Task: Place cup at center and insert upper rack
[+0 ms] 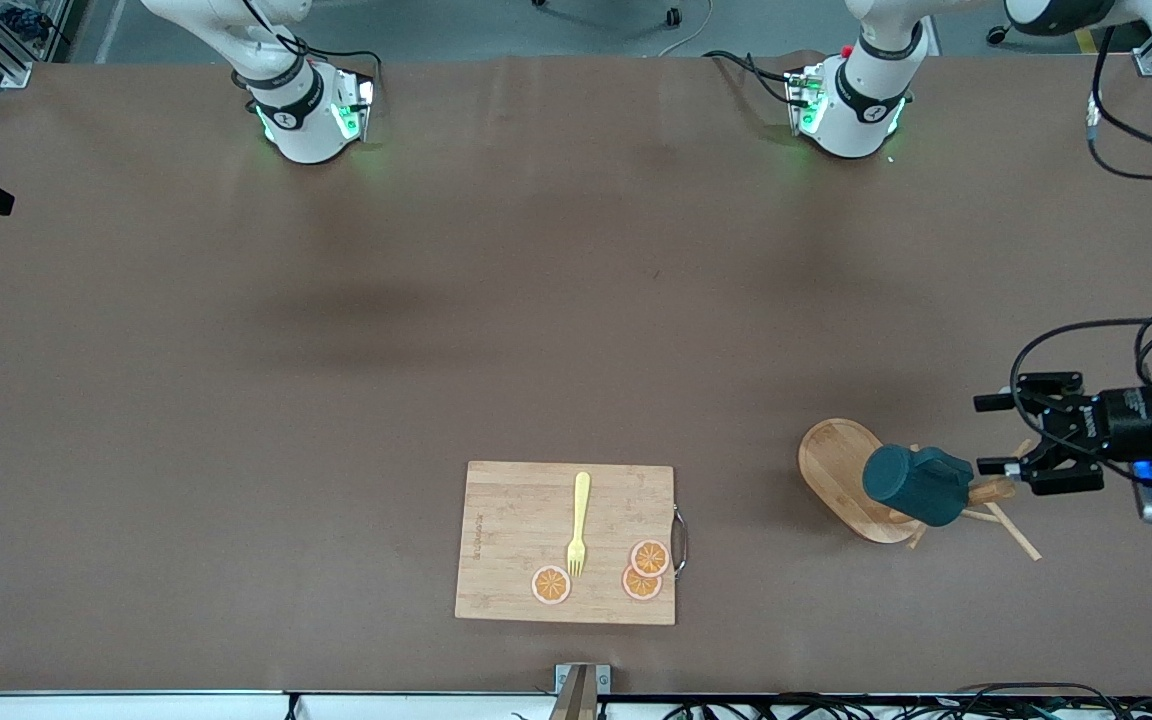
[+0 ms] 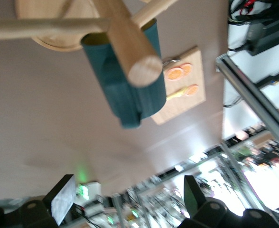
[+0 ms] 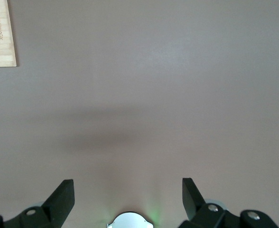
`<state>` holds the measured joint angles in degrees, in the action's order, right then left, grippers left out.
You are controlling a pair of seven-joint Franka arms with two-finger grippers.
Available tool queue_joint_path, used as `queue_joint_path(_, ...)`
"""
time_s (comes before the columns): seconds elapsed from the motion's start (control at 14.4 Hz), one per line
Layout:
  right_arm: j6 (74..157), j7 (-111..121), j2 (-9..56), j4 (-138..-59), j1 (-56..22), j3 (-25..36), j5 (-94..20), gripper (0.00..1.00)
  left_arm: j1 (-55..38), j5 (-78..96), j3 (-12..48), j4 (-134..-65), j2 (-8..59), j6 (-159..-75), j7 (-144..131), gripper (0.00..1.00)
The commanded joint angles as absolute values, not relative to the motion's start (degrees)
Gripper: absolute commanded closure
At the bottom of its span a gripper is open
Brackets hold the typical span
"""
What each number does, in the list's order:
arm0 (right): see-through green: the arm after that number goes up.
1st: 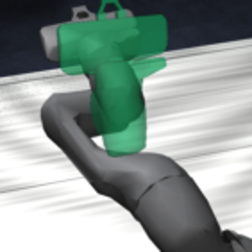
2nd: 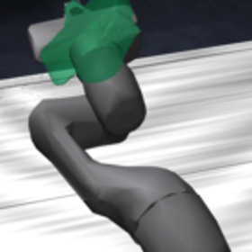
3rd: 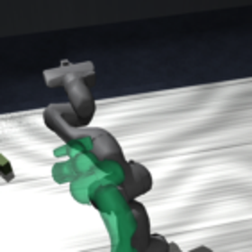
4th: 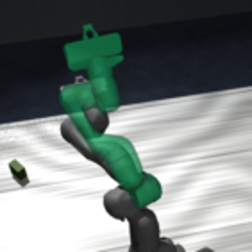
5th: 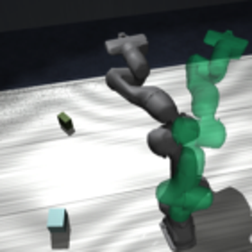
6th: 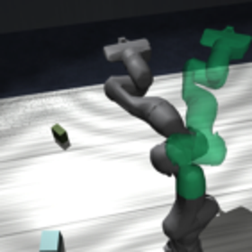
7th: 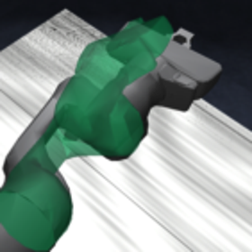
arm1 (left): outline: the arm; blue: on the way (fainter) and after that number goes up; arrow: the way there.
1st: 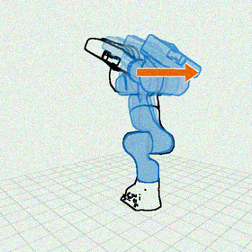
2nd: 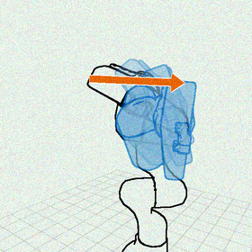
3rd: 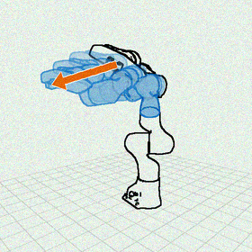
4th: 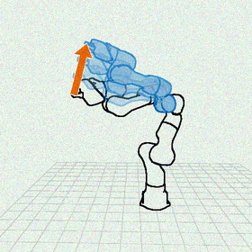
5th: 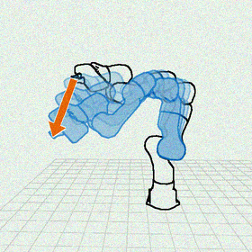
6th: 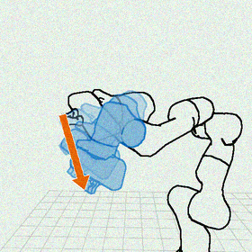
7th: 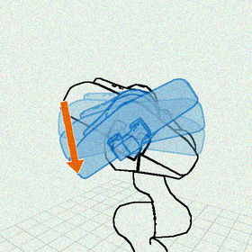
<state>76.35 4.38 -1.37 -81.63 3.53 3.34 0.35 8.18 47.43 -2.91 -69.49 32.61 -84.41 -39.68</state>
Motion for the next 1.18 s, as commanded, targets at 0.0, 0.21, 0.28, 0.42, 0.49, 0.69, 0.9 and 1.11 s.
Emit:
queue_joint_path(0.0,76.4,4.9,-2.6,-82.5,4.2,2.8,0.4,0.00,7.6,36.0,0.9,-71.0,25.9,-83.8,-38.9,0.00)
queue_joint_path(0.21,76.3,4.9,-2.7,-82.5,4.2,2.8,0.4,0.00,7.7,18.9,9.0,-71.2,20.1,-81.5,-38.6,0.00)
queue_joint_path(0.28,76.3,4.9,-2.7,-82.5,4.2,2.8,0.4,0.00,8.1,14.4,12.0,-71.2,18.6,-80.6,-38.5,0.00)
queue_joint_path(0.42,76.2,4.9,-2.7,-82.5,4.2,2.7,0.4,0.00,8.2,10.5,13.6,-71.2,16.1,-75.8,-37.6,0.00)
queue_joint_path(0.49,76.2,4.9,-2.7,-82.5,4.1,2.7,0.4,0.00,8.4,9.9,13.6,-71.3,14.7,-74.3,-35.2,0.00)
queue_joint_path(0.69,76.2,4.9,-2.7,-82.5,4.0,2.7,0.4,0.00,9.0,9.7,12.2,-73.2,11.1,-74.0,-26.2,0.00)
queue_joint_path(0.9,76.3,4.7,-2.7,-82.5,4.0,2.6,0.4,0.00,4.0,5.7,8.1,-76.4,7.3,-75.5,-23.7,0.00)
queue_joint_path(1.11,76.3,4.7,-2.7,-82.5,4.0,2.6,0.3,0.00,3.1,1.6,8.0,-78.6,5.1,-77.6,-20.5,0.00)
